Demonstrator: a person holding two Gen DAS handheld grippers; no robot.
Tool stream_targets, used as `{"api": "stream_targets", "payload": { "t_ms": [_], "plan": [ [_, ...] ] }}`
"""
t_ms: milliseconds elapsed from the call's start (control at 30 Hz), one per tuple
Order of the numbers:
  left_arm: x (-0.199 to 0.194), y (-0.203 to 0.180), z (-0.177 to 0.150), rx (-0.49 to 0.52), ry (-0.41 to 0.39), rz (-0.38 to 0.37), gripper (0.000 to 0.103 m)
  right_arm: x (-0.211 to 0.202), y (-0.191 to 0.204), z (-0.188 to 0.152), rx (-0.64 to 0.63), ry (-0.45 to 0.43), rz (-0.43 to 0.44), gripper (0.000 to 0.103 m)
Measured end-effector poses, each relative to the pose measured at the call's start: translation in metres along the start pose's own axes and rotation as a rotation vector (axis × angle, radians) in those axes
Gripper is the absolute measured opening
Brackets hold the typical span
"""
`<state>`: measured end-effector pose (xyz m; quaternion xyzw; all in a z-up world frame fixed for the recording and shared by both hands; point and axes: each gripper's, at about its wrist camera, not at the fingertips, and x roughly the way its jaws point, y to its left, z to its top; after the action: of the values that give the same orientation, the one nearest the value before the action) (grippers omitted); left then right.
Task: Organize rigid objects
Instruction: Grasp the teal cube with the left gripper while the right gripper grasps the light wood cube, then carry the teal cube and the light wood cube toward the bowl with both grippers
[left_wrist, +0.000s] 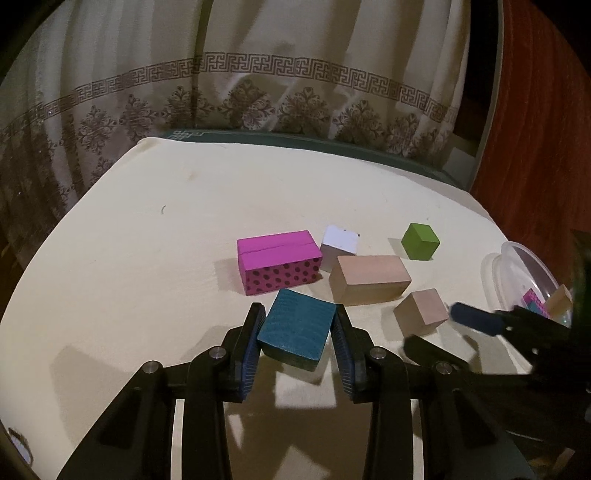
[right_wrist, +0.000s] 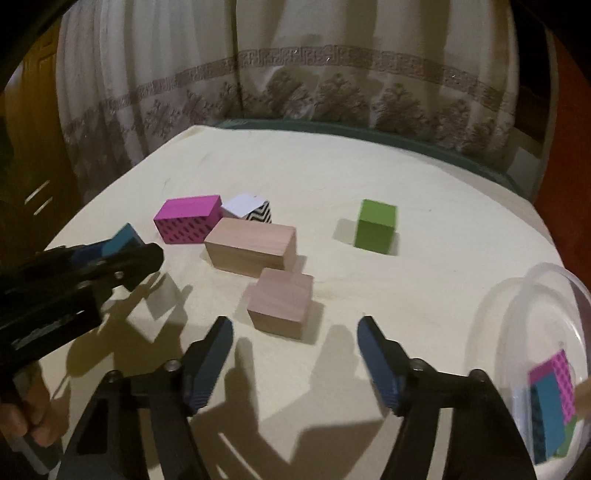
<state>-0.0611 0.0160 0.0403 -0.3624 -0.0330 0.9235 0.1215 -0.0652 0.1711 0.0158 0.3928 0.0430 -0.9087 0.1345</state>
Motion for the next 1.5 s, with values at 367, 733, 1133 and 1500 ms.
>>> {"api": "stream_targets", "payload": {
  "t_ms": [367,733,1133,1500],
  "plan": [
    [-0.001,0.002,-0.002,-0.007,0.003,-0.003,0.037,0.014,0.002,0.01,0.01,0.026,0.011,0.036],
    [-0.002,0.0,-0.006,0.003,0.004,-0.001,0.037,-0.002,-0.001,0.006,0.039,-0.009,0.026,0.034],
    [-0.01,-0.026,-0.005,0.044,0.001,-0.011,0.037,-0.044,-0.027,-0.005,0.111,-0.09,0.013,0.033],
    [-0.015,-0.052,-0.002,0.092,0.002,-0.029,0.037,-0.087,-0.073,-0.018,0.198,-0.18,-0.073,0.033]
  ]
}}
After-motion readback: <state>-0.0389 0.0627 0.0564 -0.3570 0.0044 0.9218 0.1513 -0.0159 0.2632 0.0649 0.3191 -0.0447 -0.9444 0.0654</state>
